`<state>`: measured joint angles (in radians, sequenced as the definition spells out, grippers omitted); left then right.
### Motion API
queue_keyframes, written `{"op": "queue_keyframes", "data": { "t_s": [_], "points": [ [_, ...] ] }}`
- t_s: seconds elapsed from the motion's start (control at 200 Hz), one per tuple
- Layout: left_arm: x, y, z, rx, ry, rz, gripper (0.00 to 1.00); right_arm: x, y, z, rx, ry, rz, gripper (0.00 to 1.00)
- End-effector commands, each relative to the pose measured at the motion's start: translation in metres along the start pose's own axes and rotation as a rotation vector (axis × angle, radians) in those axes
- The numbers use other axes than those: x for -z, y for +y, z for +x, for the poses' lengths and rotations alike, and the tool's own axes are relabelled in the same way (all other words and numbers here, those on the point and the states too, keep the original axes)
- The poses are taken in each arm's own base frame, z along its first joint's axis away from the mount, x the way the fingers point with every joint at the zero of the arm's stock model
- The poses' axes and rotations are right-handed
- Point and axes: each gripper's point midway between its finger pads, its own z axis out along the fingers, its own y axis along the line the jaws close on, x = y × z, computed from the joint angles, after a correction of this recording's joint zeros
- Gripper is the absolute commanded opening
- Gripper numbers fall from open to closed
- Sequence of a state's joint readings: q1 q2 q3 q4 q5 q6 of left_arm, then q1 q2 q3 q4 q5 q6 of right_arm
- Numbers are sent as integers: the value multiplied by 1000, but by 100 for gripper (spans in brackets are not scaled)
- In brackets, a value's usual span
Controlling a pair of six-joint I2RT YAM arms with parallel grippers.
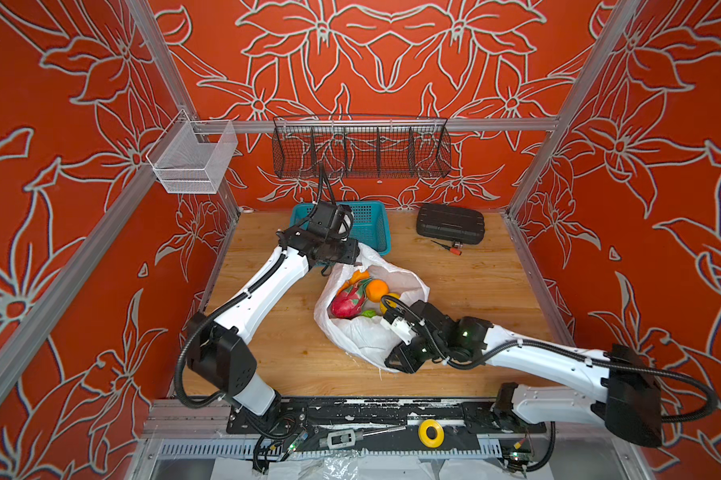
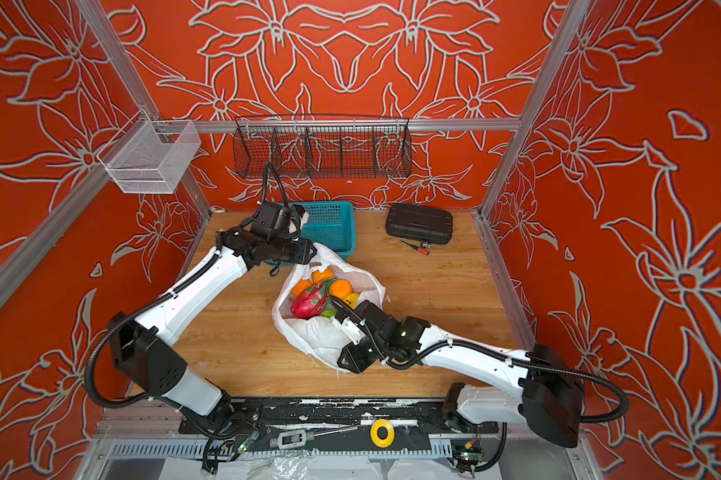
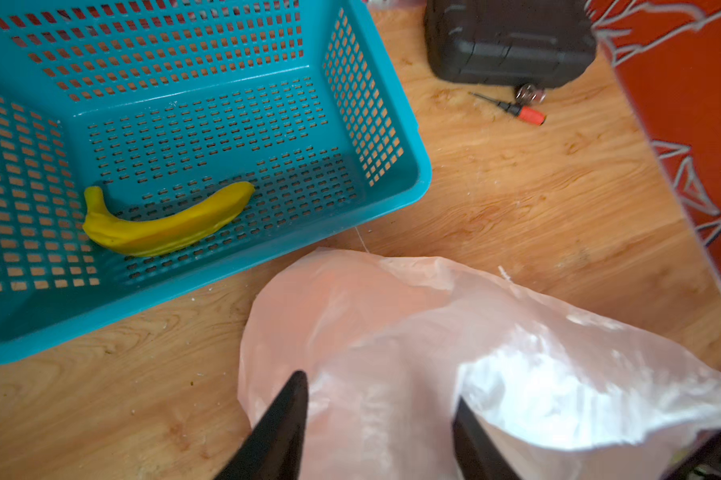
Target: Untie the knot of the plastic bag and take out the fruit
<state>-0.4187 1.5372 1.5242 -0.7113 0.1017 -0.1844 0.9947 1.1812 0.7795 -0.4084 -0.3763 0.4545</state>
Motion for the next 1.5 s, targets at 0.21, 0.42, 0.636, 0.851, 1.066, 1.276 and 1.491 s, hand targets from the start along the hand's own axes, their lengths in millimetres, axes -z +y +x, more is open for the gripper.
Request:
{"op": "queue_keyframes", "data": {
  "t_s": [0.21, 0.42, 0.636, 0.851, 1.066, 1.276, 1.491],
  "points": [
    [73, -20, 9, 106, -118, 126, 57, 43, 11, -106, 43, -350, 155, 50],
    [104, -6, 50, 203, -125, 93, 60, 12, -5, -126, 93, -291, 241, 70],
    [92, 19, 110, 298, -4, -6, 65, -35, -8, -105, 213, -35, 170, 86],
    [80, 10, 136, 331, 53, 69, 67, -46, -17, -84, 226, 79, 174, 78],
    [66, 8, 140, 350, 76, 86, 67, -29, 18, -72, 192, 51, 5, 36],
    [51, 10, 153, 378, 128, 79, 67, -46, 34, -33, 75, 75, -114, 27],
    [39, 17, 166, 389, 170, 46, 64, -82, 21, 6, 6, 137, -72, 28]
  ]
}}
